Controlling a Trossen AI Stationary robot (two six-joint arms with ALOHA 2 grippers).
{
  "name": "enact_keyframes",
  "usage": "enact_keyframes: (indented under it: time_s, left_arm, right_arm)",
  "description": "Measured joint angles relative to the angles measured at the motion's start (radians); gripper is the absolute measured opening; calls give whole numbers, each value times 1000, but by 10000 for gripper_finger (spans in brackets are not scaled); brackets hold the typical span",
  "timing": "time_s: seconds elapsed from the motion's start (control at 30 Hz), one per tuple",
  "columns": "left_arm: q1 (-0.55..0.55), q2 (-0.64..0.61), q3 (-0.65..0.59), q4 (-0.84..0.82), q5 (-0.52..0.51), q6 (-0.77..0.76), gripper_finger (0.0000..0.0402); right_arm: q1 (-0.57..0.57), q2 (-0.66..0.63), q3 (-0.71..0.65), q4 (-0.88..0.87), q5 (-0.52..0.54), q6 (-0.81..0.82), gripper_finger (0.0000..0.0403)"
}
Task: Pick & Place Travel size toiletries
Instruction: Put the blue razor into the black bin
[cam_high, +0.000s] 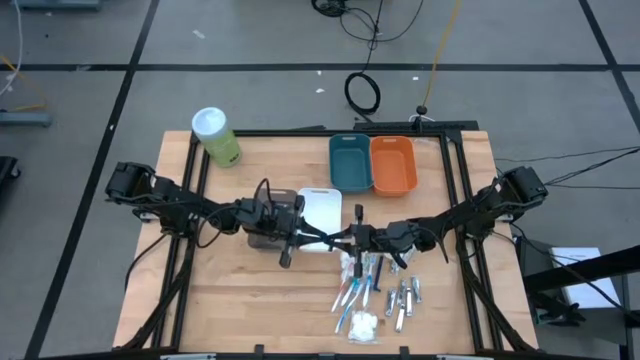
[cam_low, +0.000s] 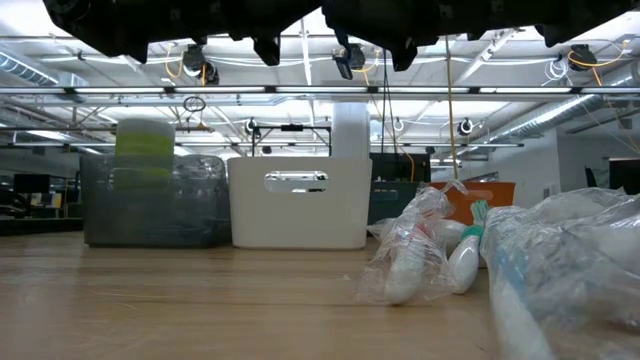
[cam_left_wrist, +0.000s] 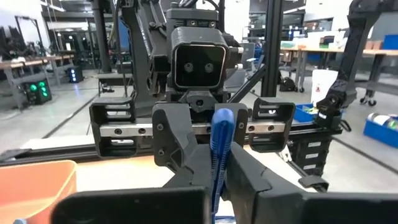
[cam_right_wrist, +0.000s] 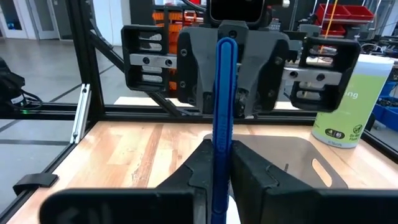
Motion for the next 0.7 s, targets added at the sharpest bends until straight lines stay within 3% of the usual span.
enact_keyframes:
  time_s: [0.23, 0.37, 0.5, 0.7]
  left_arm:
    - [1, 0, 6, 3, -3, -31, 146]
    - [1, 0, 6, 2, -3, -30, 193]
    - [0, 0, 6, 2, -1, -29, 214]
    - [1, 10, 6, 12, -6, -23, 202]
  right_arm:
    - [0, 1, 0, -6, -4, -1, 28]
    - [0, 1, 0, -4, -3, -1, 28]
    - [0, 1, 0, -2, -2, -1, 29]
    - [-8, 1, 0, -2, -2, 7, 28]
